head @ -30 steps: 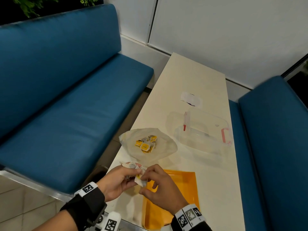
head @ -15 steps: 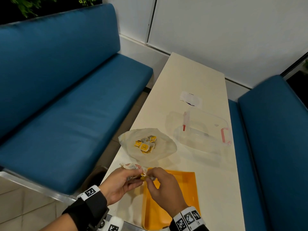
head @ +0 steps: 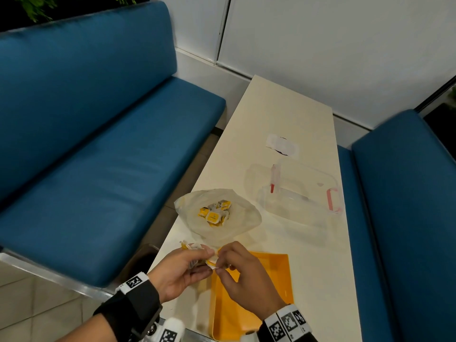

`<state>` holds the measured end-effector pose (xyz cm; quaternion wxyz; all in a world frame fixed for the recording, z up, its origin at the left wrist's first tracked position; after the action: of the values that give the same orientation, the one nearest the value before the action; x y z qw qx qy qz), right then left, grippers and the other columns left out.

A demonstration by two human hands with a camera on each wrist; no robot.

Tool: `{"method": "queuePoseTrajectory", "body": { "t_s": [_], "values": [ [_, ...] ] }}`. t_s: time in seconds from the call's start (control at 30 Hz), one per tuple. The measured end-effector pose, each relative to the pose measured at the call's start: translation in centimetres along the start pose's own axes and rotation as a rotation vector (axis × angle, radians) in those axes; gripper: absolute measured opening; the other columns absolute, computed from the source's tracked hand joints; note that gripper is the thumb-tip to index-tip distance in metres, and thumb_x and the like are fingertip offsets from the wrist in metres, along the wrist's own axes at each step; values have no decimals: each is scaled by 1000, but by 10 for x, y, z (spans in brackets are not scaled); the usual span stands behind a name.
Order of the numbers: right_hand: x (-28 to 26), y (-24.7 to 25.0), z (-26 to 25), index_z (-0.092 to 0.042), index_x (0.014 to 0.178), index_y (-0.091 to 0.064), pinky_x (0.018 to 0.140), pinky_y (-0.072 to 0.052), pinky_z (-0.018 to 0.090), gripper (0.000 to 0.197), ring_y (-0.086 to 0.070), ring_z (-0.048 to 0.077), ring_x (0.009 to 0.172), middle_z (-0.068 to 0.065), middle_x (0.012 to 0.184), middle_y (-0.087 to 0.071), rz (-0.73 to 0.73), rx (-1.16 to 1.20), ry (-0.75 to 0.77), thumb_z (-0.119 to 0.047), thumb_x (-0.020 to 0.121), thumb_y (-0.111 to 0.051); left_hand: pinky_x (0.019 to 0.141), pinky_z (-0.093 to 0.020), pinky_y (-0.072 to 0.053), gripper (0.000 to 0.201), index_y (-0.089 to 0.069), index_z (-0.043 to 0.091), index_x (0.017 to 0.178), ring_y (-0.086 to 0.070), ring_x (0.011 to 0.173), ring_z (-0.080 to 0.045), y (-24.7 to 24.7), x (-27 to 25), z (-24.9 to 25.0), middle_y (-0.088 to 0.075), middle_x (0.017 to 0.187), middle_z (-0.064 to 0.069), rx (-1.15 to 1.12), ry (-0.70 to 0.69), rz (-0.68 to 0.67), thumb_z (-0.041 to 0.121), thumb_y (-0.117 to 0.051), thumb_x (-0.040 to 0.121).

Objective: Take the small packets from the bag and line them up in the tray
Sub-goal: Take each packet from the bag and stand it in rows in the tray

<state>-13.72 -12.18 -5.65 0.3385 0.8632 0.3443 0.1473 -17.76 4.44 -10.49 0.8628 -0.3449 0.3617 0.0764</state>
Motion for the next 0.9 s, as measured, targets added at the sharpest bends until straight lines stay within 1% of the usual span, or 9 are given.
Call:
{"method": "queuePoseTrajectory", "body": {
  "t_s": [0.1,0.2,0.23,0.3,0.37,0.47,0.63,0.77,0.9],
  "values": [
    [4,5,1,-22,88,-65,72,-52,20,8,-63,8,84,-10,90,-64,51,158,-116,-14,89,-67,77,-37,-65,30,-75,2,102,-74,82,-29,1,1,1,-73,97,-16,-51,28,1,13,-81,75],
    [9,6,4,-16,87,-67,69,-58,36,8,-67,14,73,-1,80,-69,135,436,-343,-9,89,-71,81,-45,-64,43,-69,-1,118,-73,92,-36,-1,3,-2,-74,109,-19,-103,27,-31,15,-79,80],
    [10,6,5,-11,87,-66,66,-58,37,7,-66,15,70,-2,78,-68,155,507,-406,-7,88,-71,81,-46,-64,44,-67,-1,121,-73,95,-37,-2,3,-2,-74,113,-20,-121,26,-47,16,-78,81],
    [11,5,10,-6,85,-66,60,-55,31,6,-63,11,68,-4,74,-67,174,565,-513,-5,87,-71,77,-45,-64,42,-67,1,119,-73,96,-38,-5,1,-1,-74,112,-21,-148,23,-79,18,-76,82],
    [12,4,14,-9,81,-67,57,-47,24,8,-58,8,65,-5,72,-66,186,544,-582,-8,86,-73,76,-46,-64,40,-69,0,115,-74,95,-39,-7,-1,-1,-75,105,-21,-173,16,-90,18,-76,80],
    [13,4,17,-11,81,-67,53,-42,18,8,-56,10,62,-3,72,-64,201,526,-608,-10,86,-73,81,-44,-62,46,-67,-2,122,-73,99,-38,-5,0,-3,-73,112,-23,-147,-16,-118,12,-77,80],
    [13,3,14,-7,89,-66,53,-46,26,5,-64,16,65,1,77,-66,198,558,-605,-10,89,-70,81,-39,-64,55,-62,-1,128,-70,101,-33,0,1,-5,-70,114,-23,-94,-56,-118,7,-83,77],
    [12,1,17,-8,89,-64,57,-50,27,5,-63,15,69,6,80,-67,239,600,-634,-9,90,-70,86,-35,-61,72,-55,-7,126,-67,103,-33,0,2,-5,-65,113,-23,-6,-143,-178,3,-92,65],
    [14,-1,14,-9,88,-63,57,-48,23,6,-63,13,70,2,76,-68,259,616,-642,-10,91,-69,82,-37,-61,59,-58,-6,116,-70,96,-34,-2,0,-2,-66,107,-26,112,-248,-141,-12,-87,65]
  ]
}}
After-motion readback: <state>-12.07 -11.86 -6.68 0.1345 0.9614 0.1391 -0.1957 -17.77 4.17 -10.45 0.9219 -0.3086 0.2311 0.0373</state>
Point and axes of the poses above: each hand's wrist, its own x-axis towards the middle knuckle, its own y-axis out of the back of the hand, z = x × y, the point moved 2 cm from there along x, towards the middle knuckle
